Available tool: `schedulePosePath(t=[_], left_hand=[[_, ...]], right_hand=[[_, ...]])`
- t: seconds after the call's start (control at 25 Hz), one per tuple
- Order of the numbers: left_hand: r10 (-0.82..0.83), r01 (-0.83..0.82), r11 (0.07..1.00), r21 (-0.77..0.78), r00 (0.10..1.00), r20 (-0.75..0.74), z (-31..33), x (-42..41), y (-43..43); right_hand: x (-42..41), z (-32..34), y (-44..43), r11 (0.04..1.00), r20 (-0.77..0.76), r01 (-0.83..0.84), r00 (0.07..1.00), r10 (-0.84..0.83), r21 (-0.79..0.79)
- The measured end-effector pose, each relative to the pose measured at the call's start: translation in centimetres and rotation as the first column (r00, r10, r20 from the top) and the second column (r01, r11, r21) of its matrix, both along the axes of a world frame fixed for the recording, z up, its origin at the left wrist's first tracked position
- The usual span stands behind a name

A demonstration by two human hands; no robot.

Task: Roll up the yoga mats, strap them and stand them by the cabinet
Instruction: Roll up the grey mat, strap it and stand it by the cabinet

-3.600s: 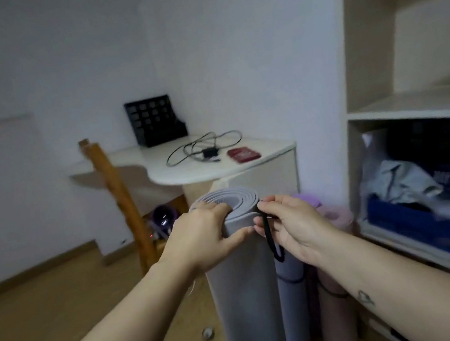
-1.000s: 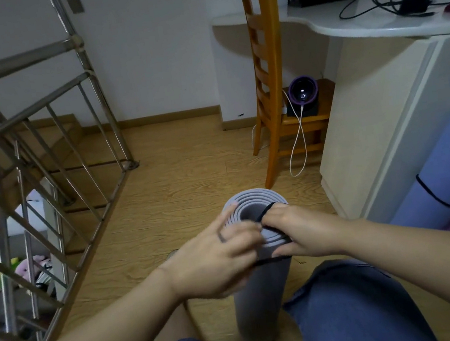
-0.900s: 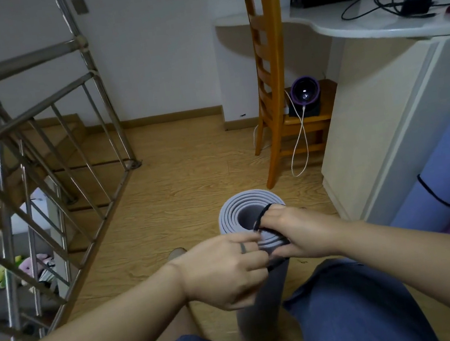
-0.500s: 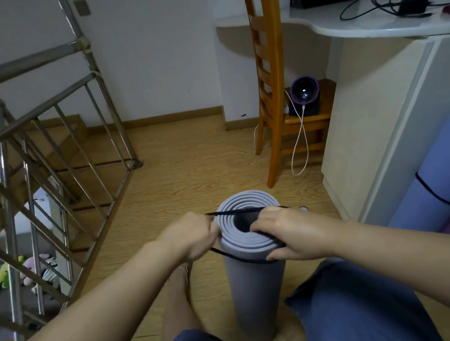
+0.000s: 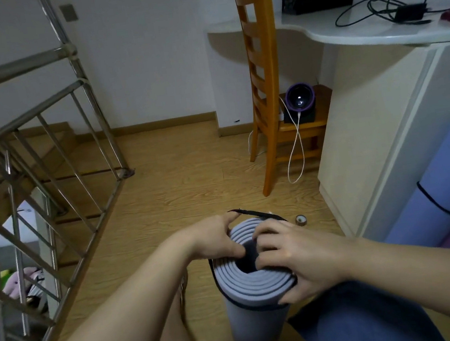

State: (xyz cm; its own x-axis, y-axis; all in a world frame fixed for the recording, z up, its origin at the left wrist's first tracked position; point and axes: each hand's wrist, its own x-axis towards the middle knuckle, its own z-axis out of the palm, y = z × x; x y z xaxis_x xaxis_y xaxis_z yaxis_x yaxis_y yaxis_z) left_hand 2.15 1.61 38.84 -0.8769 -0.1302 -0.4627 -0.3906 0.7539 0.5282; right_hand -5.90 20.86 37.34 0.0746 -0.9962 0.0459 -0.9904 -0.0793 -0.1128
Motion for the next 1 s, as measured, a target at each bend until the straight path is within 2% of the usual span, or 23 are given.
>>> schedulePosePath(t=[0.2,0.28,0.36,0.44,0.52,0.6,0.68,0.76,0.88,0.96,1.0], left_hand=[[0.017,-0.021,0.997,0.072,0.999,0.049,-0.2,-0.2,-0.3],[0.085,-0.088,0.99,0.113,0.996,0.031,-0.4,0.1,-0.2],[0.204,-0.202,0.949,0.242,0.979,0.016,-0.7,0.6,-0.5],[0.326,-0.313,0.831,0.459,0.944,0.054,-1.0,1.5,-0.9],[0.486,-0.419,0.637,0.647,0.87,0.085,-1.8,2.1,-0.8],[0.668,-0.502,0.512,0.697,0.743,0.046,-2.9,2.5,-0.1],[0.805,-0.569,0.469,0.675,0.591,-0.061,-4.2,2.6,0.8],[0.868,-0.564,0.406,0.719,0.485,-0.11,-5.6,2.9,1.1],[0.932,-0.566,0.24,0.789,0.363,-0.023,-7.6,3.4,1.5],[0.942,-0.605,0.159,0.781,0.33,0.065,-8.8,3.9,1.9],[0.933,-0.614,0.161,0.773,0.35,0.083,-9.2,4.3,2.2]], right_hand=[[-0.3,-1.7,0.1,0.982,0.281,0.186,0.945,-0.169,-0.038],[-0.1,-2.8,0.2,0.958,0.386,0.283,0.89,-0.242,-0.051],[0.1,-3.8,0.2,0.928,0.473,0.368,0.829,-0.299,-0.059],[0.4,-4.5,0.1,0.902,0.539,0.427,0.775,-0.329,-0.063],[0.9,-5.0,0.0,0.866,0.615,0.498,0.697,-0.368,-0.047],[1.7,-5.8,0.0,0.807,0.716,0.59,0.57,-0.403,-0.016],[2.5,-6.7,0.0,0.729,0.831,0.684,0.391,-0.395,0.024],[3.2,-7.5,0.1,0.662,0.901,0.745,0.225,-0.37,0.086],[3.5,-7.5,0.2,0.688,0.934,0.694,0.064,-0.353,0.212],[3.1,-7.3,0.2,0.738,0.966,0.626,-0.12,-0.229,0.252],[2.8,-7.3,0.2,0.733,0.962,0.628,-0.232,-0.144,0.261]])
